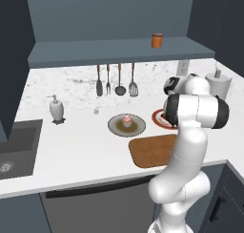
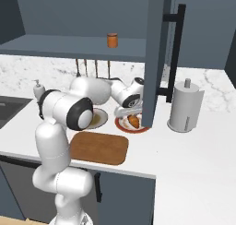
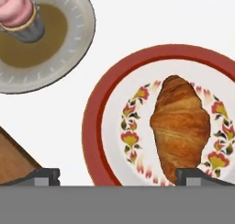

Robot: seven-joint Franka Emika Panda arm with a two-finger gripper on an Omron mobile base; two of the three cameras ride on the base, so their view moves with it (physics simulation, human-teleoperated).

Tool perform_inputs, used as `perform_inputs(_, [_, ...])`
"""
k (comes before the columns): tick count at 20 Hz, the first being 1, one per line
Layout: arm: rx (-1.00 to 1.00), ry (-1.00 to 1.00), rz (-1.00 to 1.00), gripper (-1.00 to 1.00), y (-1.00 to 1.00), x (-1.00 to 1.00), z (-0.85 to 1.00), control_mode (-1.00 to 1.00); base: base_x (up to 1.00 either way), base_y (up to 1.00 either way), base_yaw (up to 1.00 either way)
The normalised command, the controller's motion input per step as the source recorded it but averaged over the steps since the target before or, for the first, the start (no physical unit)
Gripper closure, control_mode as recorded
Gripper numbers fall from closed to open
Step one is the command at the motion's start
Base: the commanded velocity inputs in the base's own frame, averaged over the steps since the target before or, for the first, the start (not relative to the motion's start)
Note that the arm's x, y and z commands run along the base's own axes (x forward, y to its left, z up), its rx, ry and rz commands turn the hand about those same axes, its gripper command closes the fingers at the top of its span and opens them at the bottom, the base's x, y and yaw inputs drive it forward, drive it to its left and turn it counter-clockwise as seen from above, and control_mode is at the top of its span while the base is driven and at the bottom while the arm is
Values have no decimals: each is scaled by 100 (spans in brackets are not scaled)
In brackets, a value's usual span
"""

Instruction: From the different types of pastries on the counter, select a croissant and place it on the cutting board. Then retrieve a jar of jam from the cabinet and place it alongside the croissant on the cutting board.

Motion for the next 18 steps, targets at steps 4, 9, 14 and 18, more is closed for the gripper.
perform_inputs(4, [0,0,0,-100,-13,51,-3,-100,0,0,0])
perform_inputs(9, [0,0,0,-100,-19,24,-19,-100,0,0,0])
perform_inputs(14, [0,0,0,-100,-13,4,-29,-100,0,0,0])
perform_inputs(18, [0,0,0,-100,-2,0,-6,-100,0,0,0])
